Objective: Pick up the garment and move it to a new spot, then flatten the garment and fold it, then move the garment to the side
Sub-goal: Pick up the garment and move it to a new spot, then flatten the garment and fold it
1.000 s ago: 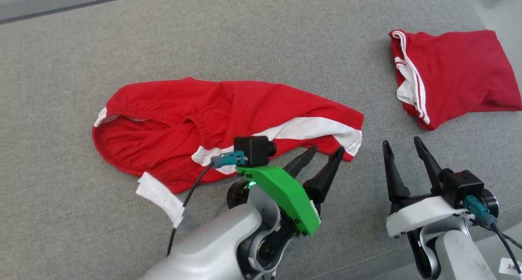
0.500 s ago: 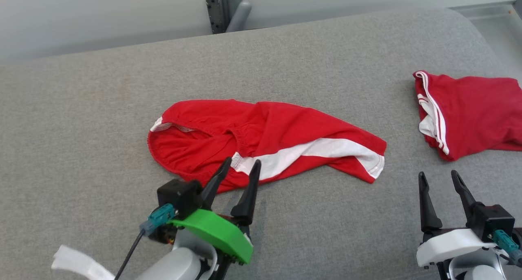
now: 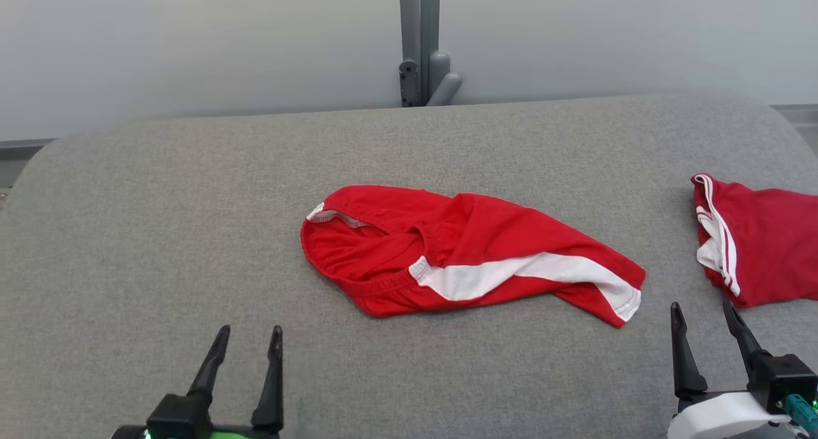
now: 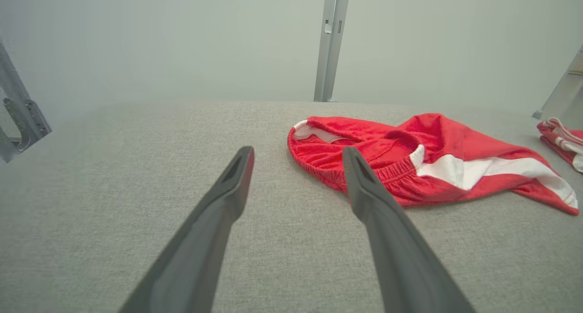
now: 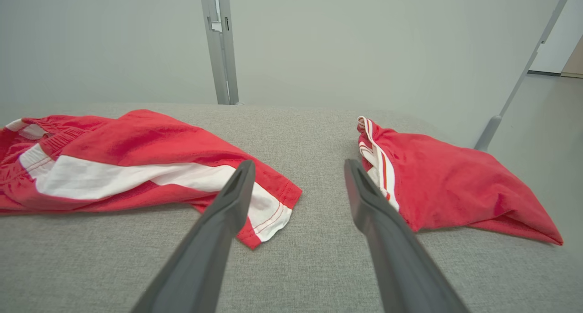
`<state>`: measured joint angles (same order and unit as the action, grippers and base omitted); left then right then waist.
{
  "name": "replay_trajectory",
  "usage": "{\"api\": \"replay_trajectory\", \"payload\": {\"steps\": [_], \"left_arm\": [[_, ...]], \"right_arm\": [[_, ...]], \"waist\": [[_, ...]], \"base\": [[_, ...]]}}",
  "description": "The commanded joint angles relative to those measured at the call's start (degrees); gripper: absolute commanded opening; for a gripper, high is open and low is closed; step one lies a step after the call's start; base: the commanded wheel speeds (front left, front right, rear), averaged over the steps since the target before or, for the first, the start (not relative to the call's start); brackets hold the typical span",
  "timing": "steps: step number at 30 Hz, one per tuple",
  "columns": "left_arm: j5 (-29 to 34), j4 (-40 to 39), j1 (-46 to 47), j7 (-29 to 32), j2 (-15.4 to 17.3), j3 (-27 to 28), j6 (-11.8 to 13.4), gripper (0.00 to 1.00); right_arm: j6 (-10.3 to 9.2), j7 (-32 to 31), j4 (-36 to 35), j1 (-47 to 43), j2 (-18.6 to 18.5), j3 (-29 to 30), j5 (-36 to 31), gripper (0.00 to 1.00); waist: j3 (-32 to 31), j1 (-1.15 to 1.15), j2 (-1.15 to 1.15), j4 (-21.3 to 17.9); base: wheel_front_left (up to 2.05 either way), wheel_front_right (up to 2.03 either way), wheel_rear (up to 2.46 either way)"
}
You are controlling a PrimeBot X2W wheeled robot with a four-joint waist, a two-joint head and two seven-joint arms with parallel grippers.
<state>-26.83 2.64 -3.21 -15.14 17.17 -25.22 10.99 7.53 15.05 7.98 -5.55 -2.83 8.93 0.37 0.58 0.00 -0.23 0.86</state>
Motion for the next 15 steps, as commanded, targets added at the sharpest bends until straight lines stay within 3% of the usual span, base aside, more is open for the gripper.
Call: {"api": "replay_trajectory", "payload": {"steps": [1, 8, 15], "left_arm": [[2.51, 0.56, -2.44, 0.03, -0.35, 2.47, -1.08, 1.0], [8.83, 2.55, -8.75, 0.02, -4.65, 15.2, -6.36, 1.0], [13.55, 3.66, -9.59, 0.02, -9.52, 22.68, -12.09, 1.0]], "right_arm": [[-0.08, 0.17, -0.25, -0.97, -0.37, 0.27, -0.16, 1.0], [-0.08, 0.18, 1.5, -2.34, -0.74, 1.62, -0.45, 1.0], [-0.08, 0.18, 2.37, -2.0, -0.69, 1.8, -0.64, 1.0]], "waist": [[-1.43, 0.0, 0.23, 1.5], [-2.24, 0.0, 0.23, 2.59], [-2.1, 0.0, 0.23, 2.84]], "base": [[0.0, 0.0, 0.0], [0.0, 0.0, 0.0], [0.0, 0.0, 0.0]]}}
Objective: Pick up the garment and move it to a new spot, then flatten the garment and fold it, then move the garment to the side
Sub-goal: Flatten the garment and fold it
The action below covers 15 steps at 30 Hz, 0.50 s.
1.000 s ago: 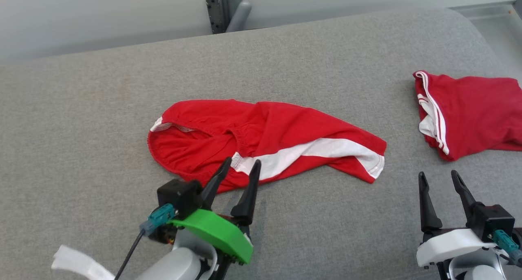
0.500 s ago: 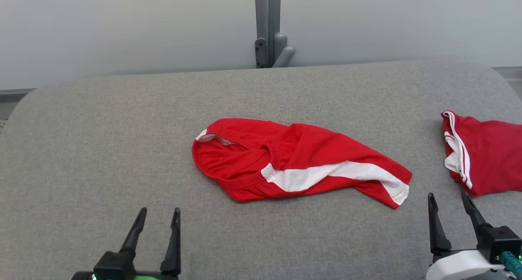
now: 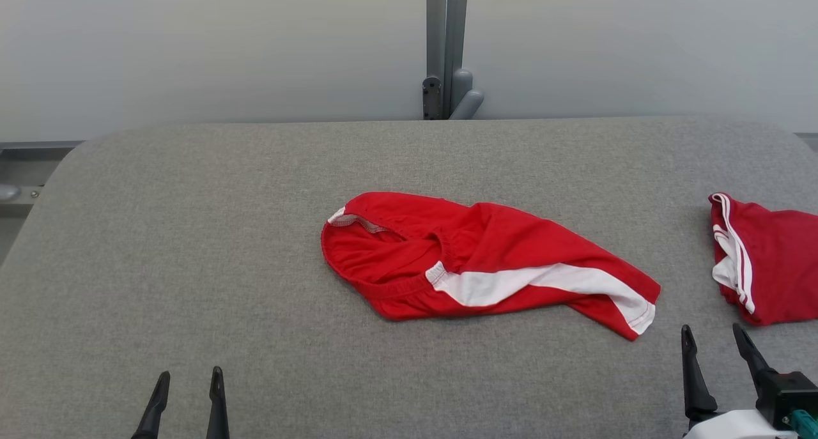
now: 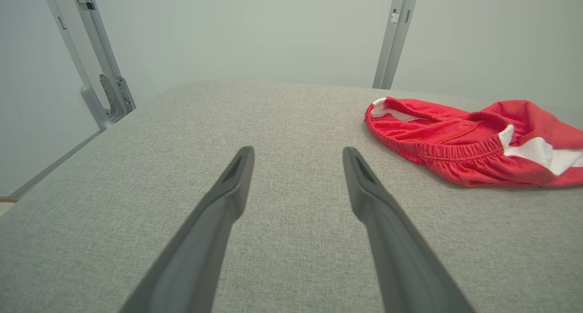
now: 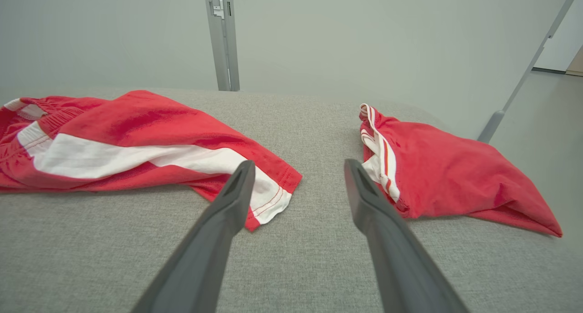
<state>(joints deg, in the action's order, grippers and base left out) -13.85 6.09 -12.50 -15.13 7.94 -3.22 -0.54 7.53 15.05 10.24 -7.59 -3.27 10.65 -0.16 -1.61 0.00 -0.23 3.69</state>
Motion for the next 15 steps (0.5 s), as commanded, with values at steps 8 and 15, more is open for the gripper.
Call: {"api": "replay_trajectory", "payload": {"steps": [8, 15], "left_arm": [[3.96, 0.53, 1.24, 0.01, -3.13, 3.44, -4.11, 1.0], [6.14, -0.61, 5.84, 0.01, -4.57, -1.12, -5.96, 1.0]], "right_arm": [[-0.08, 0.18, 0.35, 1.17, -0.2, -1.19, 0.52, 1.0], [-0.07, -0.9, 8.41, 5.61, 0.09, -1.51, 5.48, 1.0]], "waist": [[0.62, 0.0, 0.23, -0.59], [2.63, 0.0, 0.23, -2.84]], "base": [[0.0, 0.0, 0.0], [0.0, 0.0, 0.0]]}}
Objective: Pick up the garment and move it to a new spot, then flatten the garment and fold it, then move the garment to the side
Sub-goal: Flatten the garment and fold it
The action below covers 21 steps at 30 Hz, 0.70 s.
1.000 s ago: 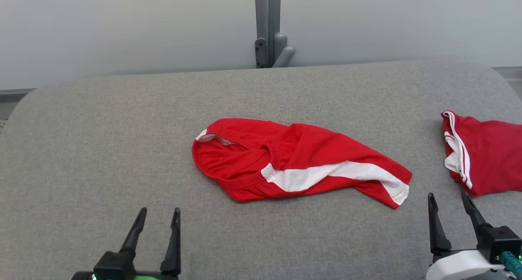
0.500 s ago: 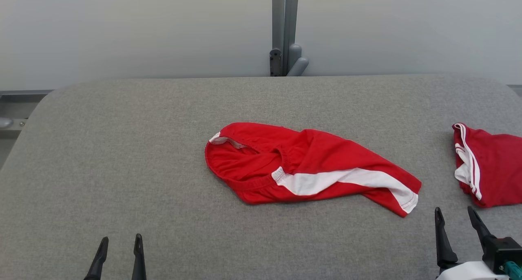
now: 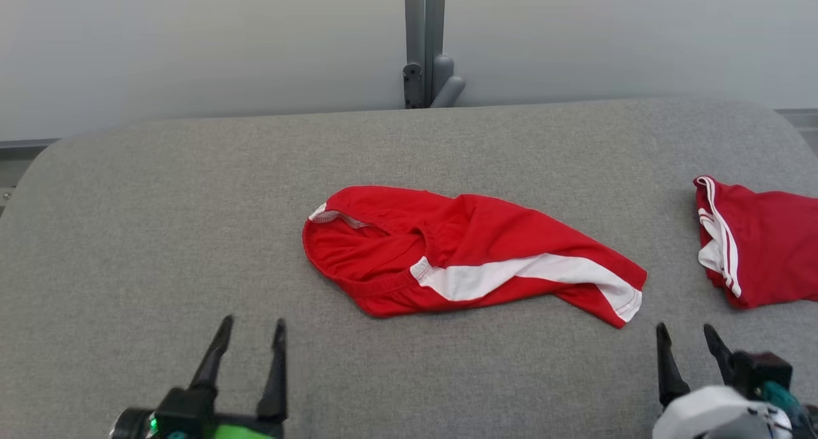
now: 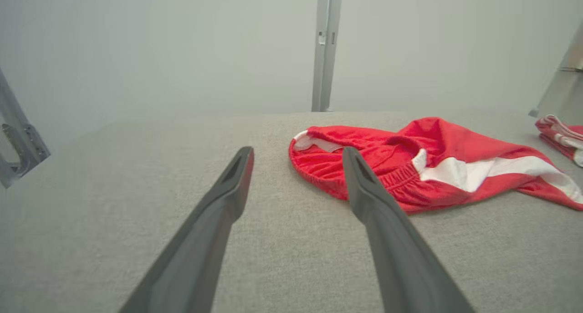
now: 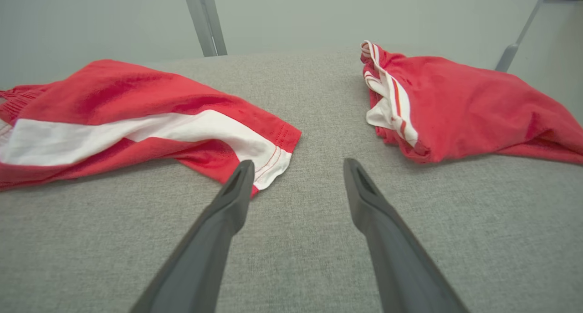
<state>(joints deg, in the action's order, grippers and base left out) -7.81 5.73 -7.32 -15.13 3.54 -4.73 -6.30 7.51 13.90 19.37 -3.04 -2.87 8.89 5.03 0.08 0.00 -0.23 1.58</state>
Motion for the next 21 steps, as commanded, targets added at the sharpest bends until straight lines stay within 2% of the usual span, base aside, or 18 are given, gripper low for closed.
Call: {"api": "replay_trajectory", "payload": {"steps": [1, 4, 12, 21], "left_arm": [[0.54, 0.27, 2.04, 0.02, -0.18, -1.13, -0.31, 1.0], [1.94, 2.91, 7.97, 1.22, -0.14, -6.43, -0.72, 1.0], [0.41, 9.63, 24.42, 13.95, -0.46, -18.29, -1.14, 1.0], [-1.89, 16.58, 31.7, 19.83, -0.53, -23.24, -0.25, 1.0]], "right_arm": [[-0.03, -0.88, 0.24, 2.69, -0.31, -0.57, 0.2, 1.0], [-0.04, -6.0, 2.41, 7.56, -0.24, -1.83, 0.81, 1.0], [-0.05, -17.75, 8.22, 18.11, -0.08, -2.41, 2.23, 1.0], [-0.06, -18.34, 14.38, 19.95, 0.0, -5.46, 4.58, 1.0]], "waist": [[1.81, 0.0, 0.23, -1.18], [4.53, 0.0, 0.23, -2.53], [12.03, 0.0, 0.23, -3.46], [14.75, 0.0, 0.23, -3.34]], "base": [[0.0, 0.0, 0.0], [0.0, 0.0, 0.0], [0.0, 0.0, 0.0], [0.0, 0.0, 0.0]]}}
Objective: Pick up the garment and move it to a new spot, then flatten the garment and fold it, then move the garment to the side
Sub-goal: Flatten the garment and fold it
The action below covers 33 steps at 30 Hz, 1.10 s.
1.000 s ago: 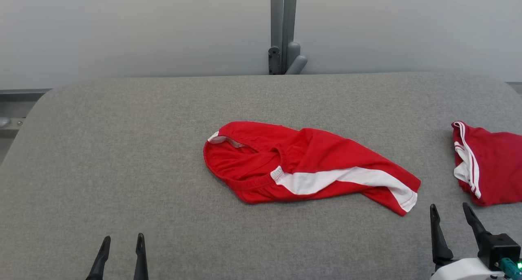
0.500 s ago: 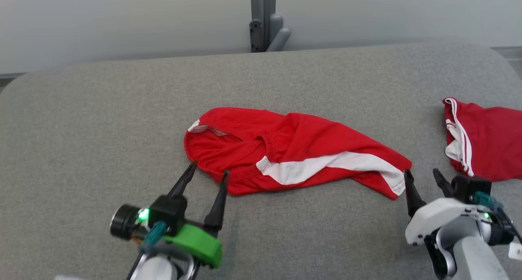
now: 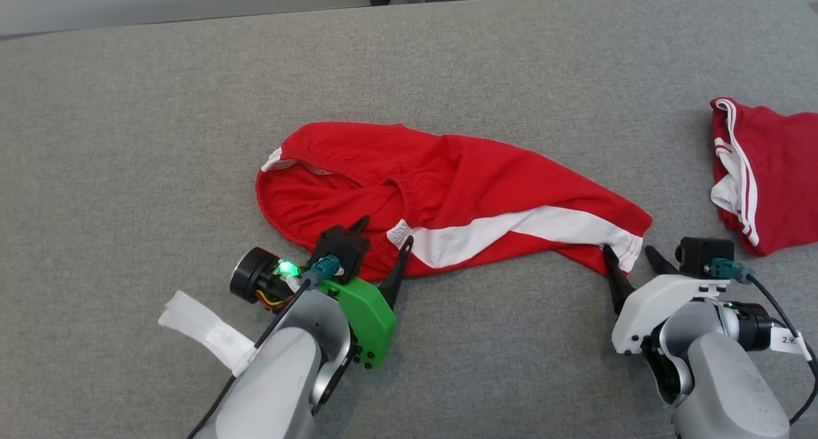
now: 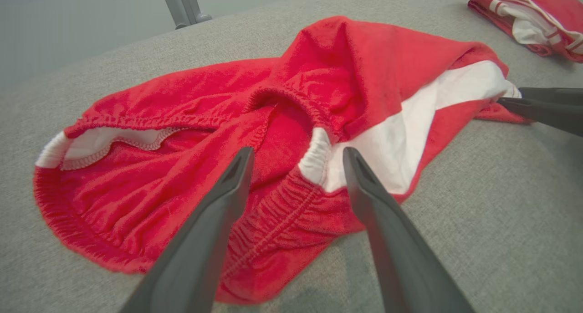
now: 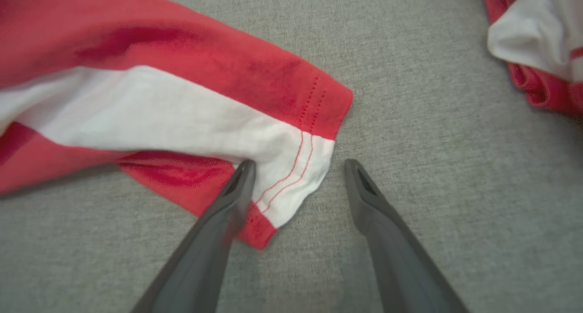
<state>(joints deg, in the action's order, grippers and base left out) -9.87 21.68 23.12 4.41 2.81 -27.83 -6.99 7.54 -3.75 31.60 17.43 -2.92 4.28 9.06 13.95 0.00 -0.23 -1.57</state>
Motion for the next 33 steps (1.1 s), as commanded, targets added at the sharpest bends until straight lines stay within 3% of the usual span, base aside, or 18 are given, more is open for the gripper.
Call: {"api": "replay_trajectory", "payload": {"steps": [1, 9, 13, 14, 15, 16, 17, 19, 26, 33], "left_arm": [[0.06, 1.29, 1.58, 0.62, 0.21, -0.34, 0.5, 1.0], [-1.41, 2.96, 2.67, 0.84, 0.2, -1.76, 0.51, 1.0], [-1.9, 2.47, 2.81, 0.78, 0.19, -2.69, 0.42, 1.0], [-2.03, 2.53, 2.78, 1.04, 0.19, -2.96, 0.39, 1.0], [-2.15, 2.73, 2.76, 1.35, 0.18, -3.17, 0.35, 0.83], [-2.29, 3.04, 2.78, 1.43, 0.2, -3.32, 0.34, 0.58], [-2.39, 3.34, 2.78, 1.51, 0.2, -3.4, 0.34, 0.29], [-3.02, 3.8, 2.56, 1.82, 0.19, -3.62, 0.26, 0.0], [-7.47, 1.1, 1.59, 1.07, 0.19, -2.74, 0.04, 0.0], [-15.3, -12.5, -1.83, 3.93, 1.82, 0.58, -0.2, 0.0]], "right_arm": [[-0.09, -0.41, 2.68, -0.49, 0.06, -1.28, 0.79, 1.0], [-0.05, 0.89, 5.3, -0.13, 0.36, -3.54, 2.52, 0.97], [-0.05, 1.19, 5.96, 0.04, 0.39, -3.94, 2.75, 0.84], [-0.05, 1.11, 6.2, 0.07, 0.39, -4.21, 2.87, 0.5], [-0.05, 1.13, 6.38, 0.09, 0.38, -4.43, 3.06, 0.34], [-0.05, 1.22, 6.56, 0.1, 0.38, -4.61, 3.23, 0.0], [-0.05, 1.26, 6.7, 0.1, 0.37, -4.78, 3.27, 0.0], [-0.12, 1.58, 6.68, 0.08, 0.29, -4.85, 3.64, 0.0], [-0.1, 1.91, 0.41, -1.68, 0.01, -4.26, 2.88, 0.0], [-0.08, -4.19, -15.5, -6.71, -2.12, -5.44, 7.79, 0.0]], "waist": [[0.9, 0.0, 0.23, -0.21], [0.86, 0.0, 0.23, -0.52], [0.86, 0.0, 0.23, -0.65], [0.86, 0.0, 0.23, -0.71], [0.88, 0.0, 0.23, -0.78], [0.87, 0.0, 0.23, -0.86], [0.82, 0.0, 0.23, -0.95], [0.62, 0.0, 0.23, -1.19], [-0.94, 0.0, 0.23, -1.75], [-3.85, 0.0, 0.23, -2.16]], "base": [[0.0, 0.0, 0.0], [0.0, 0.0, 0.0], [0.0, 0.0, 0.0], [0.0, 0.0, 0.0], [0.0, 0.0, 0.0], [0.0, 0.0, 0.0], [0.0, 0.0, 0.0], [0.0, 0.0, 0.0], [0.0, 0.0, 0.0], [0.0, 0.0, 0.0]]}}
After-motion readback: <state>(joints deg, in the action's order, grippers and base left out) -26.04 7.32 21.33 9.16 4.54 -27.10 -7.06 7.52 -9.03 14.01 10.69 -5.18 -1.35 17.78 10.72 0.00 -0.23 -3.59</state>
